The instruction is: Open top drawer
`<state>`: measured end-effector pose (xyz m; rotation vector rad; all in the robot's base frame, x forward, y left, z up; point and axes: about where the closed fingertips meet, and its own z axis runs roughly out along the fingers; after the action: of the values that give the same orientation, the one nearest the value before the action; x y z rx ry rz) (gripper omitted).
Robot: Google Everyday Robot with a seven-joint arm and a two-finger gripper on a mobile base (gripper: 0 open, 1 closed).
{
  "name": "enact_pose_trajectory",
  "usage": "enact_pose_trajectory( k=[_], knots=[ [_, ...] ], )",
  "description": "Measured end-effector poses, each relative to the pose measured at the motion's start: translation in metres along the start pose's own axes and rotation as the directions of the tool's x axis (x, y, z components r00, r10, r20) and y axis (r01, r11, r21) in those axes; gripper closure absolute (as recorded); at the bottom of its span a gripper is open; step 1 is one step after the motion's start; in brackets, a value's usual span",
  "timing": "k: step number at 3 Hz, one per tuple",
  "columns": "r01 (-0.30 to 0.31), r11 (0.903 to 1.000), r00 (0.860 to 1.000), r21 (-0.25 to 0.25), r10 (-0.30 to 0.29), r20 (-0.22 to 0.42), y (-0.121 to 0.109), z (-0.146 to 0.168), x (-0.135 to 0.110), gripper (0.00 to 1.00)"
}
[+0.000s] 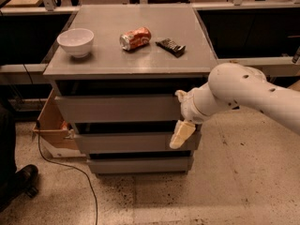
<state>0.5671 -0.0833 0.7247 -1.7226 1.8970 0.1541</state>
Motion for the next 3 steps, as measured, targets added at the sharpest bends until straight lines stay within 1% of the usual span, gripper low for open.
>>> enact_pose_trajectory(
  k=[1, 2, 3],
  knots=[
    [0.000, 0.9999, 1.000, 0.016, 0.000, -0.009, 0.002, -0.004, 0.000, 0.00],
    [-0.003, 0.9973, 1.000, 0.074, 0.003, 0.000, -0.012, 0.001, 0.006, 0.00],
    [-0.010, 0.9970, 1.000, 0.076, 0.010, 0.003, -0.030, 0.028, 0.017, 0.00]
  ],
)
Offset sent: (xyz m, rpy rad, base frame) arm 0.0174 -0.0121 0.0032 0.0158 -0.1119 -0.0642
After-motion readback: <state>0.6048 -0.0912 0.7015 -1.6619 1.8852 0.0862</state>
